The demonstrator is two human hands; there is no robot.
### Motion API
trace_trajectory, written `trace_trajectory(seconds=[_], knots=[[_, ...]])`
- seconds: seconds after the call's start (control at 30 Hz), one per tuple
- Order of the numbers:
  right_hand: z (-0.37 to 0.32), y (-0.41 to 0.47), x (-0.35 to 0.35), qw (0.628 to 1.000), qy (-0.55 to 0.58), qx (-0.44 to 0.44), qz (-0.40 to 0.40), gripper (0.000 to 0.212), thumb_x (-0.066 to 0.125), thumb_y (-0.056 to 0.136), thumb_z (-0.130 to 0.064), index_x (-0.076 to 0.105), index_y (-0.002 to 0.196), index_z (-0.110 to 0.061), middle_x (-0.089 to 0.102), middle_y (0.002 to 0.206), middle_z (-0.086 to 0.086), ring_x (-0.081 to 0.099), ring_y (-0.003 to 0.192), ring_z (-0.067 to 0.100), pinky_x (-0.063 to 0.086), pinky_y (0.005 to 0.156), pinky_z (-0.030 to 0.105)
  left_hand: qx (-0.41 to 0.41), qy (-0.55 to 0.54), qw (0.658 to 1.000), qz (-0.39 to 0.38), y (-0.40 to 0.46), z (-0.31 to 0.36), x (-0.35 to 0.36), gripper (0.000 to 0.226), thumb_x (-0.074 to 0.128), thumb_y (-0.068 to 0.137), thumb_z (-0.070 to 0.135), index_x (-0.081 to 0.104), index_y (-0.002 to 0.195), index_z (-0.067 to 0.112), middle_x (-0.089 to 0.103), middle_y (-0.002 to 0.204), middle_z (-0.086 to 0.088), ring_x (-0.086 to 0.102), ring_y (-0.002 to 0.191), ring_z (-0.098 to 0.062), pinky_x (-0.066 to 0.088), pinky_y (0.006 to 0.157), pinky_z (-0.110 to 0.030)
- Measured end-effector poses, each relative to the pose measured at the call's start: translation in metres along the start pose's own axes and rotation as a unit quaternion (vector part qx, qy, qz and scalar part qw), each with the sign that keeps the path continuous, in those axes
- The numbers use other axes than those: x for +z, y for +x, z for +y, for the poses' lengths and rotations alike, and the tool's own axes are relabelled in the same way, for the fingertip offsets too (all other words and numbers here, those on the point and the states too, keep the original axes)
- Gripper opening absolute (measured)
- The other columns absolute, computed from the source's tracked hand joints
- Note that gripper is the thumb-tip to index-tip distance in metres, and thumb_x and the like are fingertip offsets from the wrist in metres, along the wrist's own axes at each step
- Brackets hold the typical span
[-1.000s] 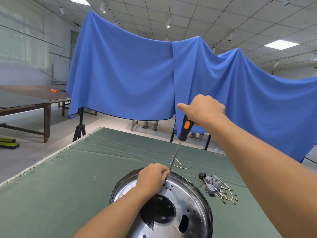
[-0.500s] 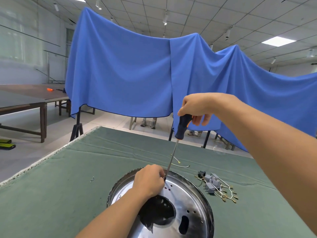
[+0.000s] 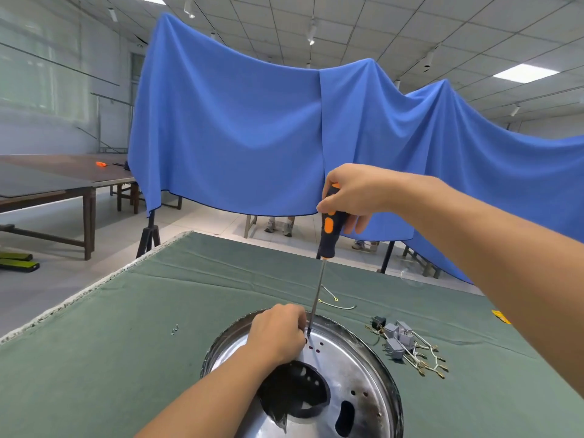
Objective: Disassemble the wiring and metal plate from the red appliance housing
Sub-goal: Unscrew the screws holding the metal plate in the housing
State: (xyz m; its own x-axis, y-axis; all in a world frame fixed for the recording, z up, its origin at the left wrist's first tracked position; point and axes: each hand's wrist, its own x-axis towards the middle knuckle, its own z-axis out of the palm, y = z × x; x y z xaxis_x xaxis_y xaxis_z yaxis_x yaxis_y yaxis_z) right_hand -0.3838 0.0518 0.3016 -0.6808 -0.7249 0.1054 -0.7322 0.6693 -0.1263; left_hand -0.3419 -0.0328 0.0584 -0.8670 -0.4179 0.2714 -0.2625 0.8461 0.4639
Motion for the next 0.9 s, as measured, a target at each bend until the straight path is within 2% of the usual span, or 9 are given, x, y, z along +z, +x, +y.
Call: trace_trajectory(seconds=[0.1, 0.23, 0.37, 0.47, 0.6, 0.67, 0.77, 0.87, 0.9], knots=[[0.0, -0.005, 0.004, 0.999, 0.003, 0.038, 0.009, 0.023, 0.05, 0.089, -0.029, 0.058, 0.09, -0.007, 0.071, 0.08, 0.011, 0.071, 0.063, 0.028, 0.054, 0.05, 0.028, 0.008, 0.009, 1.0, -0.001, 0.0, 0.0, 0.0, 0.025, 0.048, 0.083, 0.016, 0.061, 0.101, 0.028, 0.064, 0.113, 0.003, 0.057, 0.106, -0.021, 0.04, 0.08, -0.031], [-0.001, -0.005, 0.011, 0.969, -0.193, 0.074, 0.137, 0.04, 0.045, 0.093, -0.046, 0.046, 0.069, -0.014, 0.052, 0.065, 0.001, 0.048, 0.051, 0.018, 0.03, 0.05, 0.024, 0.015, 0.016, 1.0, 0.002, -0.002, -0.001, 0.001, 0.025, 0.047, 0.083, 0.017, 0.06, 0.102, 0.027, 0.064, 0.112, 0.003, 0.057, 0.105, -0.021, 0.041, 0.081, -0.032], [-0.008, 0.0, 0.008, 0.992, -0.1, -0.049, 0.052, 0.019, 0.054, 0.091, -0.033, 0.05, 0.08, -0.018, 0.061, 0.073, 0.004, 0.052, 0.056, 0.017, 0.036, 0.048, 0.024, 0.015, 0.016, 1.0, 0.008, -0.003, 0.0, 0.001, 0.022, 0.048, 0.084, 0.018, 0.06, 0.101, 0.028, 0.065, 0.109, 0.002, 0.058, 0.102, -0.022, 0.038, 0.076, -0.029], [-0.008, -0.005, 0.004, 0.998, 0.018, -0.063, -0.009, 0.007, 0.058, 0.087, -0.025, 0.053, 0.09, -0.021, 0.065, 0.082, 0.002, 0.06, 0.055, 0.015, 0.042, 0.038, 0.019, 0.015, 0.011, 1.0, 0.01, -0.002, 0.001, 0.0, 0.021, 0.05, 0.084, 0.018, 0.062, 0.098, 0.029, 0.065, 0.107, 0.003, 0.058, 0.1, -0.022, 0.037, 0.074, -0.029], [-0.006, -0.012, 0.0, 0.996, -0.069, 0.054, 0.011, 0.027, 0.052, 0.082, -0.039, 0.058, 0.086, -0.012, 0.07, 0.07, 0.006, 0.066, 0.044, 0.02, 0.05, 0.051, 0.026, 0.018, 0.004, 1.0, 0.016, -0.002, 0.001, 0.0, 0.021, 0.051, 0.084, 0.018, 0.062, 0.098, 0.03, 0.065, 0.109, 0.005, 0.059, 0.101, -0.019, 0.036, 0.074, -0.027], [-0.005, -0.013, 0.003, 0.985, -0.144, 0.077, 0.06, 0.038, 0.05, 0.088, -0.047, 0.053, 0.074, -0.011, 0.065, 0.053, 0.002, 0.059, 0.037, 0.017, 0.038, 0.05, 0.024, 0.02, 0.005, 1.0, 0.018, -0.002, 0.0, 0.0, 0.022, 0.051, 0.085, 0.018, 0.062, 0.1, 0.03, 0.065, 0.11, 0.005, 0.058, 0.103, -0.019, 0.036, 0.074, -0.027], [-0.009, -0.008, 0.002, 0.983, -0.173, 0.037, 0.054, 0.03, 0.048, 0.092, -0.031, 0.052, 0.071, -0.01, 0.057, 0.045, 0.001, 0.049, 0.041, 0.016, 0.033, 0.046, 0.023, 0.02, 0.008, 1.0, 0.016, -0.004, 0.001, 0.0, 0.023, 0.05, 0.085, 0.019, 0.062, 0.101, 0.03, 0.065, 0.111, 0.004, 0.058, 0.103, -0.02, 0.037, 0.076, -0.028], [-0.016, -0.012, -0.004, 0.997, -0.065, 0.013, -0.044, 0.012, 0.053, 0.089, -0.017, 0.057, 0.096, -0.008, 0.066, 0.075, 0.008, 0.062, 0.054, 0.018, 0.047, 0.042, 0.022, 0.02, 0.016, 1.0, 0.011, -0.005, 0.002, -0.001, 0.023, 0.05, 0.085, 0.018, 0.062, 0.103, 0.028, 0.066, 0.109, 0.002, 0.059, 0.101, -0.022, 0.039, 0.075, -0.029], [-0.016, -0.013, -0.003, 0.997, -0.045, 0.013, -0.055, 0.017, 0.054, 0.086, -0.015, 0.054, 0.102, -0.01, 0.065, 0.086, 0.009, 0.067, 0.06, 0.02, 0.051, 0.044, 0.024, 0.02, 0.017, 1.0, 0.009, -0.004, 0.002, -0.001, 0.023, 0.05, 0.085, 0.018, 0.062, 0.103, 0.028, 0.066, 0.109, 0.002, 0.059, 0.1, -0.022, 0.039, 0.075, -0.029]])
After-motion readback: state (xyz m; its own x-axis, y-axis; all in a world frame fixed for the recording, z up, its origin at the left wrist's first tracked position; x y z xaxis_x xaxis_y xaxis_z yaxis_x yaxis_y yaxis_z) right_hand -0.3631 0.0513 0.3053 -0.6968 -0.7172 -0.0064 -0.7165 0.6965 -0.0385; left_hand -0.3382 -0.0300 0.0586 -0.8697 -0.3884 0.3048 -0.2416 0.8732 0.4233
